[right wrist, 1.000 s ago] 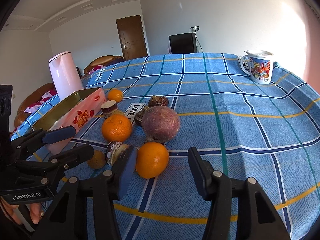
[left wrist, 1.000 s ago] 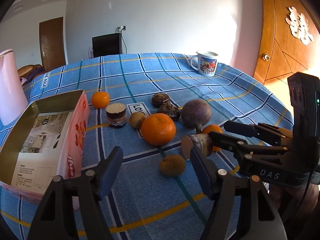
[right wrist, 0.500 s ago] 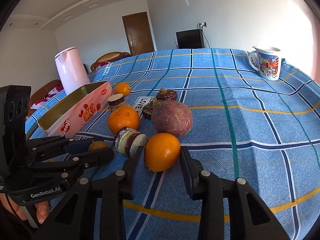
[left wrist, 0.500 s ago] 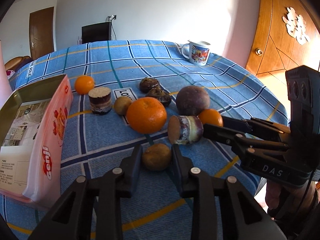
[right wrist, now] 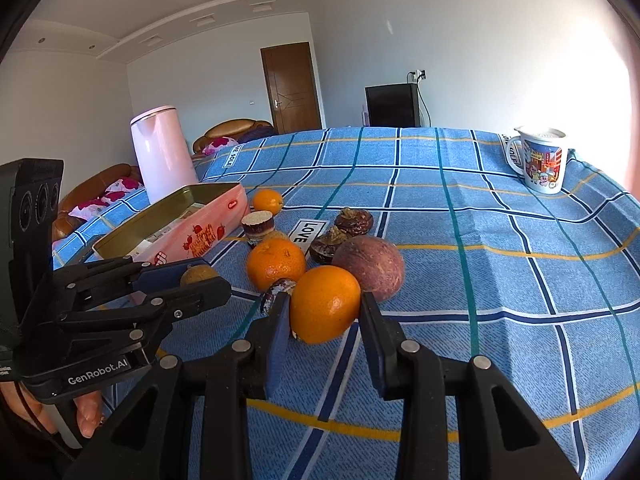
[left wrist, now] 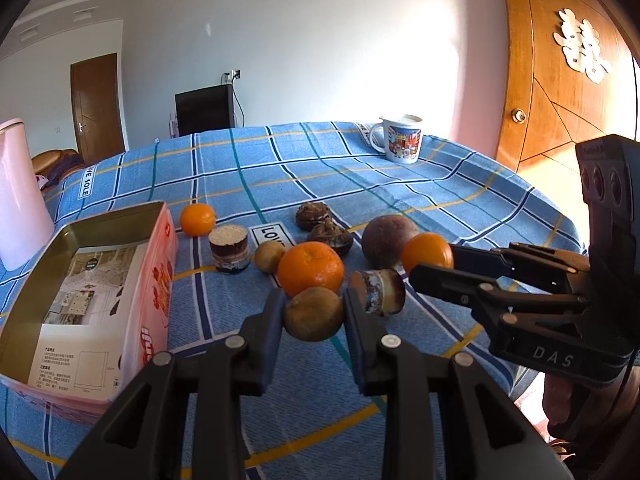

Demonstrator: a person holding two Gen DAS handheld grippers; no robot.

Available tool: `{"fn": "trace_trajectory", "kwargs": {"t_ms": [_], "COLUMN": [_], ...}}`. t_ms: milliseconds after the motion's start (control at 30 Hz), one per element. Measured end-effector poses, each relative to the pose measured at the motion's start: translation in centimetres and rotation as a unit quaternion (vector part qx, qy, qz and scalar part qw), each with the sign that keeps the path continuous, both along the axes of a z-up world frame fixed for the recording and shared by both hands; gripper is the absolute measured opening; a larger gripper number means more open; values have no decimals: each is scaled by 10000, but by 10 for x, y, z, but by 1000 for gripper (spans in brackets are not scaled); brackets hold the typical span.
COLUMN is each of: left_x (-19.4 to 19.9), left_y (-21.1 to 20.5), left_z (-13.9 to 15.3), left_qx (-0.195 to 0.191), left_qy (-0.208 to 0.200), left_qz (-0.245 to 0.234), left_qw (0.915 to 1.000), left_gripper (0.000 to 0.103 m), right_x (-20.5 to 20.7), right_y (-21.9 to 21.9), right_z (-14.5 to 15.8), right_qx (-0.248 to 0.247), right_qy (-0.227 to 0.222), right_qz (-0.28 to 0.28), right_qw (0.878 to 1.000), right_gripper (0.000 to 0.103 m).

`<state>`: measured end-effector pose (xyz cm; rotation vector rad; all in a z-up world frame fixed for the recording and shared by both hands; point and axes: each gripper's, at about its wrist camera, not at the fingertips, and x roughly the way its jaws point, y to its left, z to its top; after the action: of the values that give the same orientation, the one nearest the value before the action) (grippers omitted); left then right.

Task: Organize fruits
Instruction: 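Grasp the brown kiwi with the left tool while the right tool grasps an orange, then carry the kiwi into the tin and open the left tool while the right drops the orange there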

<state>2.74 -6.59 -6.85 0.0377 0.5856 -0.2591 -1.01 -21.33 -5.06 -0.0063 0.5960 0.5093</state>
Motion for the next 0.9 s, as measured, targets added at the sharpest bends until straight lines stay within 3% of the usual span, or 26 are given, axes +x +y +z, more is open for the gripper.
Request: {"fn": "trace_trajectory", "kwargs": {"t_ms": [900], "left_x": [-12], "left_y": [35], "left_z": [29], "left_qx": [97], "left_qy": [-885], "left_qz": [679], "left_qw": [9937], "left_gripper": [31], "right_x": [-11], "right_y": [25], "right_z": [32], "right_qx": [113], "right_qy": [-851], "right_qz": [319], "right_qw": [9958], "right_gripper": [36]}}
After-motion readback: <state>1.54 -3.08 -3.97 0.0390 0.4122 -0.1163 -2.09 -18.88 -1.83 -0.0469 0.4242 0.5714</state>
